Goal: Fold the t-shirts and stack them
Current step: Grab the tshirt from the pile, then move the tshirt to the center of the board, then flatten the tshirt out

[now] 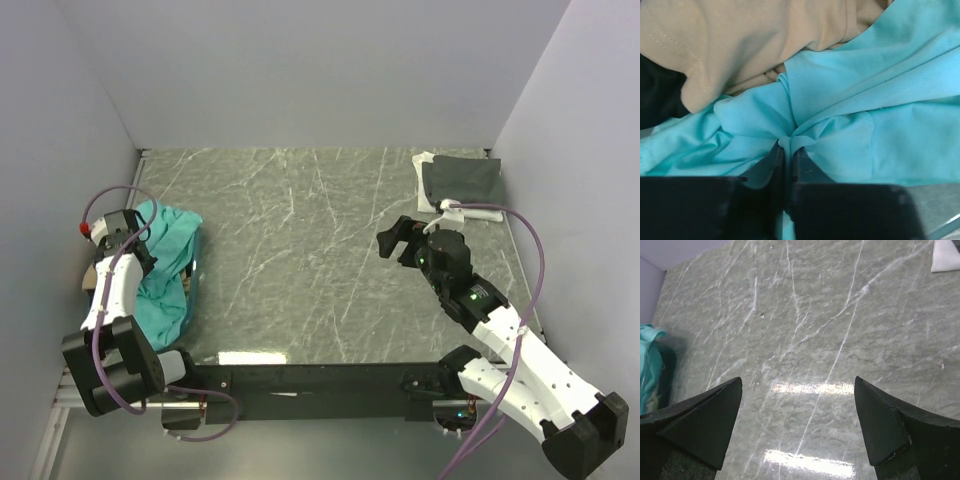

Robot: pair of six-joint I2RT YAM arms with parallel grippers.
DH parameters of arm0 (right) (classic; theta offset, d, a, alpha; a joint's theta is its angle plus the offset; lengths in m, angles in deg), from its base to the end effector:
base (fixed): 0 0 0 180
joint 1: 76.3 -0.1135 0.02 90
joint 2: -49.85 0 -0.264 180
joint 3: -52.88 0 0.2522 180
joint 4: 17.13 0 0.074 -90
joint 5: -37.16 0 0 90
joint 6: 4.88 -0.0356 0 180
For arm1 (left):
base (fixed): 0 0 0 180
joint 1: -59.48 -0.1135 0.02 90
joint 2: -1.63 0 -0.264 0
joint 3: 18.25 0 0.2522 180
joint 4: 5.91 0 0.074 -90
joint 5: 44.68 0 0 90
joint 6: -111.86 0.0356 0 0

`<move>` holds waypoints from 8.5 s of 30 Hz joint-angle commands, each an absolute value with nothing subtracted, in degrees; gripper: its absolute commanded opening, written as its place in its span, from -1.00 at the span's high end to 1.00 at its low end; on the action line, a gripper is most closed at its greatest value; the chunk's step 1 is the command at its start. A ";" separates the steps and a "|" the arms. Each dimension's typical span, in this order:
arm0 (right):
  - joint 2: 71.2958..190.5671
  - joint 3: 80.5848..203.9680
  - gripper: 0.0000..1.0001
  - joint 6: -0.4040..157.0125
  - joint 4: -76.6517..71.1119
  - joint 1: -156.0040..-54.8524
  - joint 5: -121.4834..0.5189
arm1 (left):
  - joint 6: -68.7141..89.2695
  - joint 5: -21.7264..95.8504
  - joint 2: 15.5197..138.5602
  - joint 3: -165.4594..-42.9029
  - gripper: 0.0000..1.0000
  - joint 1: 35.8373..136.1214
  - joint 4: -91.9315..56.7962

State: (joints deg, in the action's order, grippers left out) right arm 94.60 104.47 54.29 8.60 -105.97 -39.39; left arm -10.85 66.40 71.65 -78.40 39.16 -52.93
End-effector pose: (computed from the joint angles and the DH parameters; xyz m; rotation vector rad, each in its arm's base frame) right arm 0.1654 0.0847 0.2942 0.1808 1.9133 0.4945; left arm 0.2176 0.0942 0.2286 -1.2422 2.1794 0.3830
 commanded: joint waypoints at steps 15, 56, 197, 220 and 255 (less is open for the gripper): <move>98.27 111.11 -0.96 57.52 7.36 -105.74 -38.60 | -17.16 42.36 57.97 -98.09 0.99 42.68 -49.39; 104.25 100.75 -0.86 46.45 12.19 -105.74 -44.75 | -20.95 32.31 80.72 -89.40 -0.95 83.82 -53.42; 135.11 121.31 0.27 55.68 14.03 -119.37 -39.04 | -33.34 40.31 82.05 -91.78 -0.91 92.18 -47.53; 109.18 120.52 1.00 61.65 31.44 -85.72 -32.45 | -26.74 39.43 94.78 -100.03 -0.68 97.87 -47.97; 105.49 121.74 1.00 59.19 30.82 -73.31 -41.68 | -24.91 34.41 108.71 -117.69 0.99 99.74 -48.02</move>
State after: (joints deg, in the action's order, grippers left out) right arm 106.69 117.69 59.05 31.14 -73.51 -41.03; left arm -28.25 29.40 115.30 -113.55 101.39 -40.91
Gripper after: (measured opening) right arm 0.008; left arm 0.015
